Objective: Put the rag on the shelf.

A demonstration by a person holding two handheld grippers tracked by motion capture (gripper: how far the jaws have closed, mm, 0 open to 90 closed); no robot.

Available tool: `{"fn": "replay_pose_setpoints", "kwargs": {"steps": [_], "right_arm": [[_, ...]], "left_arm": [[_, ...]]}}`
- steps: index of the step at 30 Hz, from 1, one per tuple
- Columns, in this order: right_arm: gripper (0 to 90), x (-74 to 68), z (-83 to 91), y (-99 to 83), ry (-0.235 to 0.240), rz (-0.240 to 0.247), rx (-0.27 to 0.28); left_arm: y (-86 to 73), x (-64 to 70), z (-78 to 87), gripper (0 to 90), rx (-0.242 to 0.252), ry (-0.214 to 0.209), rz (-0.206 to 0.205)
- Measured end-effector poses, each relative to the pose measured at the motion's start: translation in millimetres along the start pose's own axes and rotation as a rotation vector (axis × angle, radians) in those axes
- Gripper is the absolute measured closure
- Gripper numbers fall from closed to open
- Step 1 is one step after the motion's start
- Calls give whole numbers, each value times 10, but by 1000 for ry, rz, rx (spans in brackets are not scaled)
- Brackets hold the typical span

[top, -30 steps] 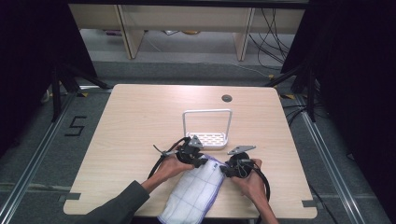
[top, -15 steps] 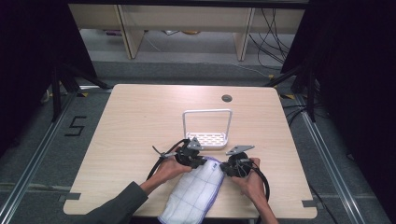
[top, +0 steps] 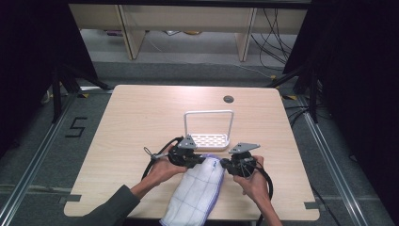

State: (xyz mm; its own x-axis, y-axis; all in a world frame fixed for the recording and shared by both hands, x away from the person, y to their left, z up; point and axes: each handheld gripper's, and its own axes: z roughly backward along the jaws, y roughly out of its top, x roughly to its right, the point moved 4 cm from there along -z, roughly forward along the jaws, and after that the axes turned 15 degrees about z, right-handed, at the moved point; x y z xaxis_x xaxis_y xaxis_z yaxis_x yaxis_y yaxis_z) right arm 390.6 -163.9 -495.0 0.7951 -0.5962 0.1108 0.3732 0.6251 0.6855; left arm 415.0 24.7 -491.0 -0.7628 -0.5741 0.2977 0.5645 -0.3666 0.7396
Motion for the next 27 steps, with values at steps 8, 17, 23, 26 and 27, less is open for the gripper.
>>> {"fn": "replay_pose_setpoints", "kwargs": {"steps": [8,17,23,26,27], "right_arm": [[843,-44,116,163,0,18,44],[845,-47,225,303,-12,45,81],[847,-43,431,455,-35,74,140],[847,-43,577,566,-50,92,172],[848,-42,629,607,-57,100,180]], "left_arm": [[77,63,243,837,38,-5,-16],[177,122,421,838,64,-5,-35],[345,235,634,838,109,-16,-63],[445,295,764,838,140,-26,-68],[484,310,814,838,146,-31,-75]]}}
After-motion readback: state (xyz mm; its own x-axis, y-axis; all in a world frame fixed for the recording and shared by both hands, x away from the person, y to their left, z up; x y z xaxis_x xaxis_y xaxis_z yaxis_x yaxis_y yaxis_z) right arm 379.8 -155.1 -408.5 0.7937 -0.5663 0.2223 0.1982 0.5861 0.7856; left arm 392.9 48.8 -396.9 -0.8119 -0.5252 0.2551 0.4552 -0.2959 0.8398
